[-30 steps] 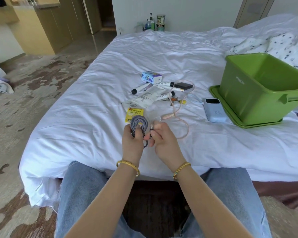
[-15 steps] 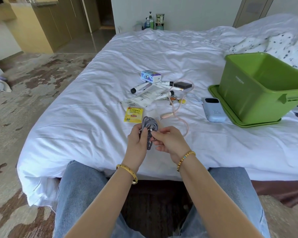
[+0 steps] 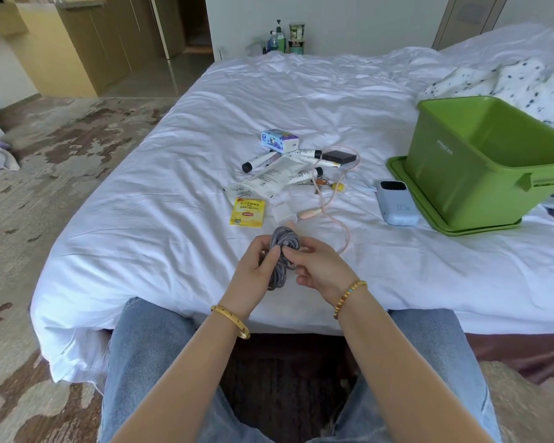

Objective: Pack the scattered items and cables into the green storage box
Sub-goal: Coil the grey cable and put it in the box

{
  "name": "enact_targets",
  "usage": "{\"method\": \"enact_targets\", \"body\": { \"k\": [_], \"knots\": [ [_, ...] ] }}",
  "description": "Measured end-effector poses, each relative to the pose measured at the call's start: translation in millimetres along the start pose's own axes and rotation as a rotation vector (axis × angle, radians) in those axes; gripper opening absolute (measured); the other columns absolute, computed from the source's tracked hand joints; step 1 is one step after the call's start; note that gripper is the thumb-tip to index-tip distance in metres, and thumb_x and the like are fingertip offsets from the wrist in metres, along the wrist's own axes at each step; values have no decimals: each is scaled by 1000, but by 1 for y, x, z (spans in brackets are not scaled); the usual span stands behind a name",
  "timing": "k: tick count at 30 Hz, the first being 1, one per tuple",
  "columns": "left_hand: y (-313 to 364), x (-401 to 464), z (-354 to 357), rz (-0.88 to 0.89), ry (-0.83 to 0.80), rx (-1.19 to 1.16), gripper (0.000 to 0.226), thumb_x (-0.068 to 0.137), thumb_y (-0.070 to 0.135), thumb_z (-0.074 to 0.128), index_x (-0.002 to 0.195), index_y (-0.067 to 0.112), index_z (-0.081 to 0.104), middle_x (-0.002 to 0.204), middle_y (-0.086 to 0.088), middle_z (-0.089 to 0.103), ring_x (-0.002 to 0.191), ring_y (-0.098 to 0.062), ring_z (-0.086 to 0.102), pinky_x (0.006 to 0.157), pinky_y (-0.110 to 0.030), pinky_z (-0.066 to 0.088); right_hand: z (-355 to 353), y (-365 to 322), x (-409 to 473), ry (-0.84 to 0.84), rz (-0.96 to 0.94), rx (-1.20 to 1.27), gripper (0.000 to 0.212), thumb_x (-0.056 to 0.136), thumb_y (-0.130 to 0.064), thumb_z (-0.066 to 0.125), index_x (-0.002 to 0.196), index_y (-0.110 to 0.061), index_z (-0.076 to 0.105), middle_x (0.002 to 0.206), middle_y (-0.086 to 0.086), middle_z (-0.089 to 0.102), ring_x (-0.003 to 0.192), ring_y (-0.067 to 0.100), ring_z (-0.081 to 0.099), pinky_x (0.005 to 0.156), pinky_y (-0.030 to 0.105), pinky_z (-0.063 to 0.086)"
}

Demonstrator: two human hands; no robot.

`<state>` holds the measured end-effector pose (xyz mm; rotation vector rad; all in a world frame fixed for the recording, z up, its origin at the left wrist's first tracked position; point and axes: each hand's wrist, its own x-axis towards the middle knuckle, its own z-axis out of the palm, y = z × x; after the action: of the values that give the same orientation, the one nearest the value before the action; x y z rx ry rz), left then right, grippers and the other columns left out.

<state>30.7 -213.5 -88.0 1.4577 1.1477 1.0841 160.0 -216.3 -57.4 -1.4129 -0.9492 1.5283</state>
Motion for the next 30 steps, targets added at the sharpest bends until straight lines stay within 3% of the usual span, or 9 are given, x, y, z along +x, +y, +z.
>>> {"method": "enact_targets", "body": {
  "k": [3, 6, 9, 13, 15, 17, 20, 23, 30],
  "knots": [
    [3, -2, -3, -31, -67, -62, 12, 97, 21, 43, 98, 25, 54, 87, -1, 56, 63, 0, 54, 53, -16, 46, -7, -3, 0, -119, 23, -18, 8, 87, -17, 62, 95, -18, 63, 67, -3, 49, 40, 1, 41, 43, 15, 43],
    [6, -2, -1, -47, -71, -33, 9, 96, 19, 46, 101, 24, 51, 87, -1, 57, 58, 8, 54, 52, -12, 46, -7, 0, 0, -48, -17, -65, 4, 86, -17, 62, 83, -20, 62, 62, -3, 49, 40, 4, 42, 41, 16, 41],
    [9, -5, 4, -58, -135, 16, 30, 88, 11, 60, 113, 20, 45, 91, -2, 55, 57, 10, 54, 53, -11, 47, -3, 1, 2, 62, -48, -47, 9, 85, -13, 58, 76, -16, 57, 56, -1, 44, 36, 6, 38, 37, 17, 32],
    [11, -7, 13, 8, -108, 97, 44, 82, 8, 67, 115, 24, 43, 101, -3, 57, 69, 5, 58, 61, -12, 49, 2, 6, 6, 204, -86, -105, 8, 84, -12, 51, 76, -12, 50, 58, 1, 43, 42, 11, 35, 35, 19, 27],
    [11, -5, 16, 32, -38, 183, 43, 81, 14, 67, 117, 21, 47, 103, -6, 60, 78, -9, 58, 67, -20, 49, 2, 7, 6, 199, -85, -132, 11, 86, -14, 50, 76, -13, 46, 59, 1, 41, 44, 12, 33, 37, 20, 26],
    [10, -4, 16, 62, -26, 230, 41, 82, 16, 66, 119, 18, 49, 98, -2, 62, 77, -12, 56, 70, -22, 46, -1, 5, 5, 152, -63, -156, 14, 88, -17, 51, 75, -15, 46, 62, 1, 42, 48, 12, 35, 43, 21, 28],
    [8, -2, 10, 18, -6, 149, 30, 86, 16, 61, 114, 23, 51, 90, 9, 60, 73, -2, 56, 62, -9, 46, -10, 0, 2, 11, -53, -178, 6, 89, -24, 56, 84, -21, 54, 77, -4, 55, 69, 9, 49, 59, 22, 37],
    [7, 1, 5, -80, -5, -10, 22, 88, 13, 60, 109, 19, 54, 91, -1, 62, 69, -2, 58, 58, -8, 45, -15, 1, 1, -47, -104, -184, 10, 89, -21, 58, 97, -17, 56, 96, -2, 60, 88, 10, 54, 67, 23, 38],
    [6, 2, 5, -118, 53, -25, 16, 90, 14, 57, 105, 14, 53, 72, 0, 61, 49, 5, 53, 46, -10, 41, -8, 11, 3, -12, -190, -142, 19, 88, -21, 61, 101, -8, 57, 90, 3, 59, 81, 10, 57, 69, 21, 45]
  ]
}}
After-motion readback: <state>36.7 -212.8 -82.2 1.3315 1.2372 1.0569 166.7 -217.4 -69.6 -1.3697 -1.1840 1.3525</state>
